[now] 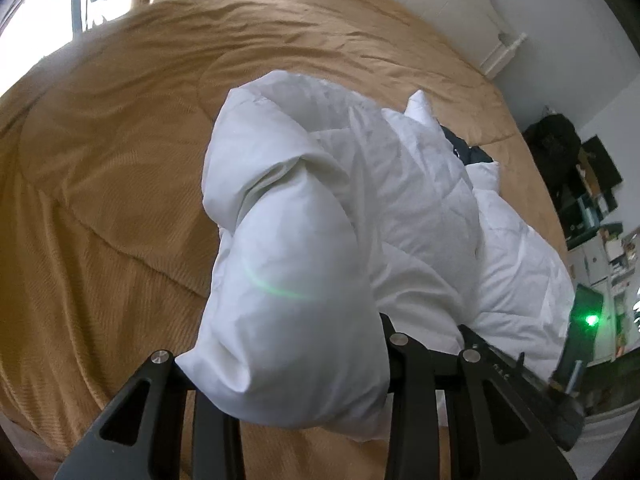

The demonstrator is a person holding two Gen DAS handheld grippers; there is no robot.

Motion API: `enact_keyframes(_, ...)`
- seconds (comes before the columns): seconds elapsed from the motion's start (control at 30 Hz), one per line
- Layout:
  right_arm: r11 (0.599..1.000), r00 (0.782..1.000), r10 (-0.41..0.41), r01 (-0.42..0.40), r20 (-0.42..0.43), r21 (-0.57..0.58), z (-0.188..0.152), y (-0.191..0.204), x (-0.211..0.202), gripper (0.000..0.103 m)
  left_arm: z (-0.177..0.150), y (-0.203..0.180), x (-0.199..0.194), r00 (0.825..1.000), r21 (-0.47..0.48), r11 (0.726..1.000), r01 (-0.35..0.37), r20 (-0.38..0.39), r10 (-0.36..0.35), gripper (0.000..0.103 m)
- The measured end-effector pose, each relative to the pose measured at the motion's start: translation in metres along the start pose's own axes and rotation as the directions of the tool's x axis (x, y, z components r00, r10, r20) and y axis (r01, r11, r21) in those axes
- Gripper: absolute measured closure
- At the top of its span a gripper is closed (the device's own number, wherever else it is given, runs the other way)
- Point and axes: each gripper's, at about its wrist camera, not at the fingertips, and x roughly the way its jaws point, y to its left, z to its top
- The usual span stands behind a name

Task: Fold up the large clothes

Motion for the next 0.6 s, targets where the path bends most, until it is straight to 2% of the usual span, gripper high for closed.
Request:
enact_keyframes(0.07, 1.000, 1.000, -0.029, 0.029, 0.011, -0.007, 0.001, 0.008, -0.015, 0.103, 0.002, -0.002, -0.005, 1.000, 0.009, 1.000, -0.001, 0.011, 0.001, 0.070)
enact_keyframes(0.17, 1.000, 0.999, 0.010, -0.009, 0.054, -0.006, -0.015, 0.011, -0.041, 0.103, 0.004, -0.004, -0.012, 1.000, 0.020, 1.000, 0.013, 0.016, -0.013, 0.071)
enact_keyframes(0.27, 0.998, 0.999, 0.051, -0.051, 0.017, 0.040, -0.025, 0.001, -0.020, 0.103, -0.002, -0.020, -0.016, 1.000, 0.077, 0.997, 0.007, 0.011, -0.008, 0.071)
enact_keyframes(0.37, 0.999, 0.999, 0.032, -0.032, 0.019, 0.005, -0.024, -0.001, 0.004, 0.103, -0.010, -0.049, -0.024, 0.998, 0.179, 0.982, -0.056, 0.048, 0.048, 0.071)
enact_keyframes(0.43, 0.999, 1.000, -0.004, 0.003, -0.015, -0.037, -0.016, 0.006, 0.001, 0.103, -0.013, -0.068, -0.036, 0.992, 0.253, 0.962, -0.104, 0.100, 0.081, 0.071)
enact_keyframes(0.47, 0.999, 1.000, 0.012, -0.012, -0.024, -0.034, -0.008, 0.006, -0.006, 0.103, -0.012, -0.072, -0.041, 0.991, 0.266, 0.958, -0.104, 0.112, 0.076, 0.071)
enact_keyframes(0.53, 0.998, 0.997, 0.066, -0.066, 0.028, 0.000, 0.015, -0.004, -0.022, 0.103, -0.009, -0.080, -0.049, 0.991, 0.280, 0.956, -0.091, 0.119, 0.060, 0.071)
enact_keyframes(0.6, 0.996, 0.997, 0.069, -0.071, 0.028, 0.054, 0.038, -0.017, -0.016, 0.103, -0.008, -0.086, -0.052, 0.990, 0.298, 0.949, -0.097, 0.125, 0.062, 0.071)
